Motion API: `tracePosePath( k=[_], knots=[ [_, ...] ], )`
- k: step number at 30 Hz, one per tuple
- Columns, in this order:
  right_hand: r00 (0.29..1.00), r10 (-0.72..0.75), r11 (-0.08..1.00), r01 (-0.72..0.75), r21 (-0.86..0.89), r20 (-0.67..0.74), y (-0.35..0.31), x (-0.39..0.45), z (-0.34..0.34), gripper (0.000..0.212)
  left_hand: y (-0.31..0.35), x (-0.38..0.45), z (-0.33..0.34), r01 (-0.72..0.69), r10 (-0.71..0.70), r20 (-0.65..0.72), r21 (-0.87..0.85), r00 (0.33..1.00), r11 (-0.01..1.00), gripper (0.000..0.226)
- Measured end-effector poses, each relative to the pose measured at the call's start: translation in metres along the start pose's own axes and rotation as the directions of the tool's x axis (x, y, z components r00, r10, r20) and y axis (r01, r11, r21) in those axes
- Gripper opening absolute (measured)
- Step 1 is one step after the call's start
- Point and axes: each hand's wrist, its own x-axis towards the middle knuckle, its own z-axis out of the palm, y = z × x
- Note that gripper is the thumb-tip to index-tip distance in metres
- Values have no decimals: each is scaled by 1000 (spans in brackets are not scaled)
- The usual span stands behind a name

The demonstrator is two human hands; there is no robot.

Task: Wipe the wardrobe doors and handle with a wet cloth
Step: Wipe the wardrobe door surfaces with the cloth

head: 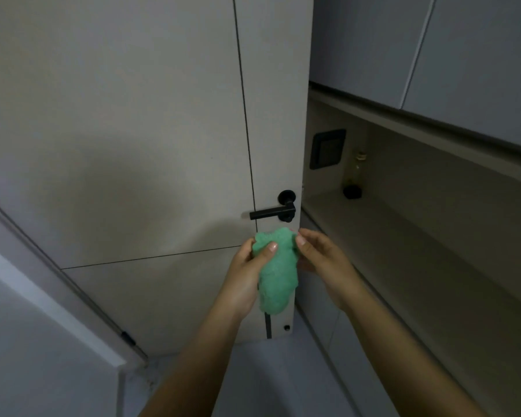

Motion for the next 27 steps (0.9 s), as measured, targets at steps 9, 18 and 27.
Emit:
tracePosePath(
  k=[9, 18, 27],
  knots=[
    [983, -183, 982, 181, 53, 29, -20, 31, 33, 13, 23, 6, -13, -138, 102, -163, -224, 981, 965, 45],
    [956, -285, 957, 288, -35, 68, -36, 43, 46, 4, 49, 15, -26, -185, 142, -214, -200, 967, 962, 24],
    [932, -298, 952, 305, -3, 205, -50, 54, 44, 6, 54, 25, -24, -231, 243, -78, 134, 967, 964, 34]
  ],
)
